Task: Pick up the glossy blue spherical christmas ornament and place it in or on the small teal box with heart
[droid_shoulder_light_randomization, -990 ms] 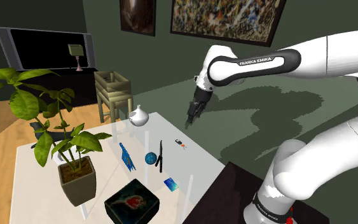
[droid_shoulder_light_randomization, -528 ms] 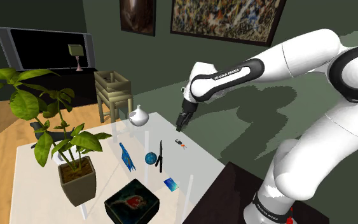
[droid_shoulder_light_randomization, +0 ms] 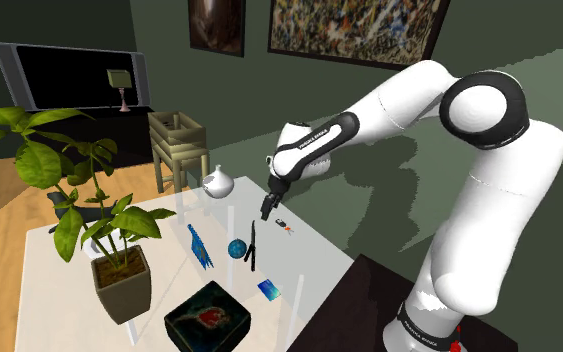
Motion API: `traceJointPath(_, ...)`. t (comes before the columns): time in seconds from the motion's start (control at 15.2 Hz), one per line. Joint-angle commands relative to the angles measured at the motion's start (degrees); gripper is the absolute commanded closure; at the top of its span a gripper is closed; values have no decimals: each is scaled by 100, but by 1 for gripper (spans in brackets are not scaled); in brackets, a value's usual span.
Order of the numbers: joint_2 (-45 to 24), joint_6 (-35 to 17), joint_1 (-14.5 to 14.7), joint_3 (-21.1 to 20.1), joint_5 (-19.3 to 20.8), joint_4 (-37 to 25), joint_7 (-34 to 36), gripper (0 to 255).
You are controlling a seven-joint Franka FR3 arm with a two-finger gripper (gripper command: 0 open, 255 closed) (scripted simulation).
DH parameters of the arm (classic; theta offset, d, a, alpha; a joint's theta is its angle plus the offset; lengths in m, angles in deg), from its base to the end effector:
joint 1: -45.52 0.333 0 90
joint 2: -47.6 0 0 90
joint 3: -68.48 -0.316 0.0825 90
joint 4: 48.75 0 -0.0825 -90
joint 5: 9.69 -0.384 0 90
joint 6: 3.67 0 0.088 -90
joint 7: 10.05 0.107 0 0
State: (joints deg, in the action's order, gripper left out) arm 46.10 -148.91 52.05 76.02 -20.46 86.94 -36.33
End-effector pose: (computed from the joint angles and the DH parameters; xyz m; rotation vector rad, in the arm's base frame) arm 0.5141 -0.0112 0.3275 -3.0205 -0.4477 -0.2502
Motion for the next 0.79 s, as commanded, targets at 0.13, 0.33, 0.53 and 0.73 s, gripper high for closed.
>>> traceJointPath(0.13,-933,-496,-2,-85,-262,-458,-427,0)
traceJointPath(0.33,-1624,-762,-50,-188,-401,-905,-693,0)
traceJointPath(0.53,-2307,-966,-110,-296,-467,-1414,-900,0)
traceJointPath(0.73,-2986,-1108,-160,-387,-465,-1987,-1051,0)
